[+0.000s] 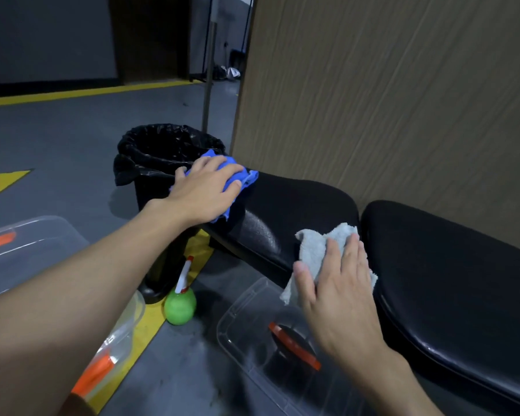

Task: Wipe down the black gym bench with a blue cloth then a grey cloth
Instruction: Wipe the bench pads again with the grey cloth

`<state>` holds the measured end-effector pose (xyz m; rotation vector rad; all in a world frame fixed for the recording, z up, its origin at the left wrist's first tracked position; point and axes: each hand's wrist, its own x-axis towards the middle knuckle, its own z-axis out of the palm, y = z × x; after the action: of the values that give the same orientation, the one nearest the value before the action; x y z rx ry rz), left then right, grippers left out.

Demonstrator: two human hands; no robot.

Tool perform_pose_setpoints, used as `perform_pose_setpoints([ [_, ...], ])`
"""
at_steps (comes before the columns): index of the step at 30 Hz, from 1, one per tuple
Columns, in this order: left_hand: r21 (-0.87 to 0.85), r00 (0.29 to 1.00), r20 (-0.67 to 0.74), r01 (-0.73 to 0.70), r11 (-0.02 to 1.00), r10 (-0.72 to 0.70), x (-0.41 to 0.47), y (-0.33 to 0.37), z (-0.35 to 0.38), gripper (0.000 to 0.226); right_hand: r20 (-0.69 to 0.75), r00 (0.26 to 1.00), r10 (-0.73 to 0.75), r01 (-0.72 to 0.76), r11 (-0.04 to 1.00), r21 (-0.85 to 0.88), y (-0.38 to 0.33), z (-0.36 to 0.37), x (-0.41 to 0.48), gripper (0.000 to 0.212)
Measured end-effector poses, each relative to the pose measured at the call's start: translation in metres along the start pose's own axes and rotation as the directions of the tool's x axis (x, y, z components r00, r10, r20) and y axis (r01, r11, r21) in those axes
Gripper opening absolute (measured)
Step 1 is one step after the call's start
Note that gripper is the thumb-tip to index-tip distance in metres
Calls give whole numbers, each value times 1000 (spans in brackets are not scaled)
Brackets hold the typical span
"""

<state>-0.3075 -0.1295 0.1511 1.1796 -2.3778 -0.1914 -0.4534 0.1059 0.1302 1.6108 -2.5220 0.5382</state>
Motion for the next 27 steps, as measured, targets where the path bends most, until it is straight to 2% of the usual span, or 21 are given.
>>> perform_pose_setpoints([
  [3,13,1000,-8,7,1000,-7,0,3,1,46,-7,995,96,-96,992,79,-6,-3,18,82],
  [7,-4,1000,6,-24,1000,24,-4,6,-3,44,86,974,209,-217,971,101,-6,-9,55,69],
  [11,95,998,-26,-51,994,53,-12,17,-2,47,124,980,159,-168,983,72,-3,-10,44,72],
  [13,132,987,-78,-131,983,142,-16,36,1,53,143,979,147,-155,987,49,-3,-8,37,74],
  [15,124,960,-90,-252,960,264,-20,61,4,54,198,956,217,-229,973,39,-5,-9,47,77],
  [17,88,948,-55,-308,947,314,-23,81,9,53,255,922,290,-308,951,31,-7,-12,66,80],
  [21,163,955,34,-296,941,294,-25,86,25,65,258,907,332,-345,939,2,-5,-8,91,81],
  [27,172,961,68,-274,946,266,-26,83,30,63,197,918,345,-339,939,-64,11,-1,128,82],
])
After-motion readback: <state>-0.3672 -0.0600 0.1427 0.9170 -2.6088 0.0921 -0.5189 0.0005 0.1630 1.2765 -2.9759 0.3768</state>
